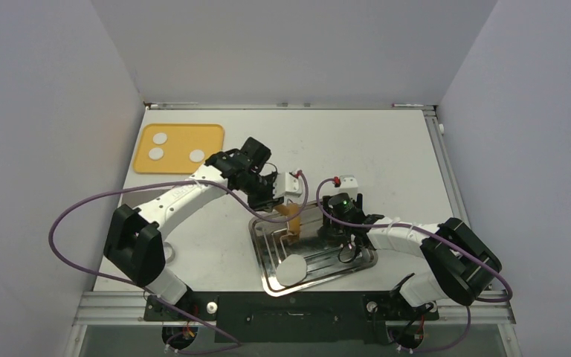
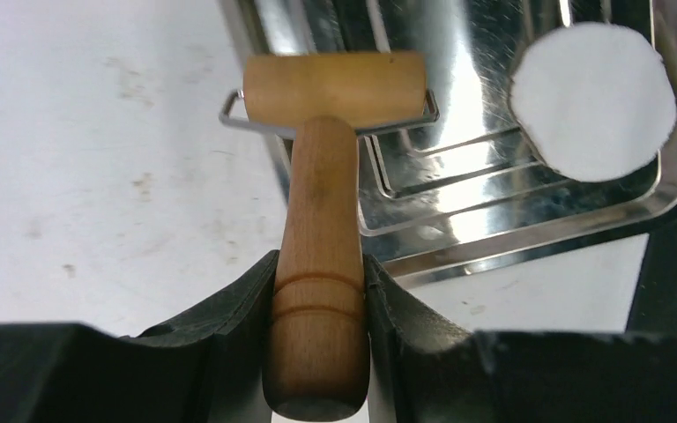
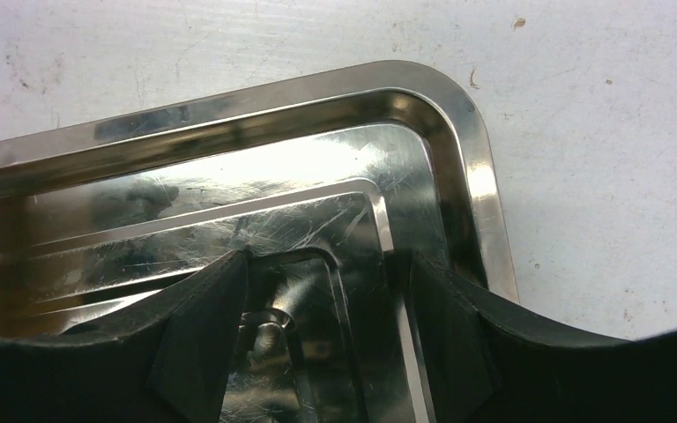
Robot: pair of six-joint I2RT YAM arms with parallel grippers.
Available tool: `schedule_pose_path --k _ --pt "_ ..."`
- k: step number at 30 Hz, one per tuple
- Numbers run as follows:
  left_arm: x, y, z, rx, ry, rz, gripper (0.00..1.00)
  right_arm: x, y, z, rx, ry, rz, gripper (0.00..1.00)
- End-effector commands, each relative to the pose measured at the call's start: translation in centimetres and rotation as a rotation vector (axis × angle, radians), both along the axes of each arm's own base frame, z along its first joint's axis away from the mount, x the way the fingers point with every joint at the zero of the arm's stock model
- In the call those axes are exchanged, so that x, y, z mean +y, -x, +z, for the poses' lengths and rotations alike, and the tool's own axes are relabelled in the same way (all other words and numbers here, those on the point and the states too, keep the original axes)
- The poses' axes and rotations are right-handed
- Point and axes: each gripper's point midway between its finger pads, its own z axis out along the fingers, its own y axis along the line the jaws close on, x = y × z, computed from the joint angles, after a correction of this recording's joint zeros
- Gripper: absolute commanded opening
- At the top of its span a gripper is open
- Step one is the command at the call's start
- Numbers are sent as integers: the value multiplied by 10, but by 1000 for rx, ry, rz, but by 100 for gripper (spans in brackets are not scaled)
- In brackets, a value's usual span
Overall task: Roll out the dumpling wrappers from the dough
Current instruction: Flatten out the dough on the work surface, then place the rolling pin at the center of the board.
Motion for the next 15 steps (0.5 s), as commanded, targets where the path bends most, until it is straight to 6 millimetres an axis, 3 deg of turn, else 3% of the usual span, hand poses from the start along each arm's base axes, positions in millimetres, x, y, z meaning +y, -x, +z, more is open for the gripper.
schedule_pose_path --k 1,6,10,13,15 --pt "-19 -45 55 -113 170 56 0 6 -14 16 -52 -27 -5 63" --pt "-7 -80 65 -114 228 137 0 7 -17 18 -58 -19 1 63" --pt "5 -122 62 -152 288 257 0 10 -19 13 -51 -20 8 63" --pt "17 -151 47 -176 301 351 0 15 -20 9 -41 -27 16 63" --pt "22 -160 31 -156 290 384 0 17 -21 8 -34 -29 19 63"
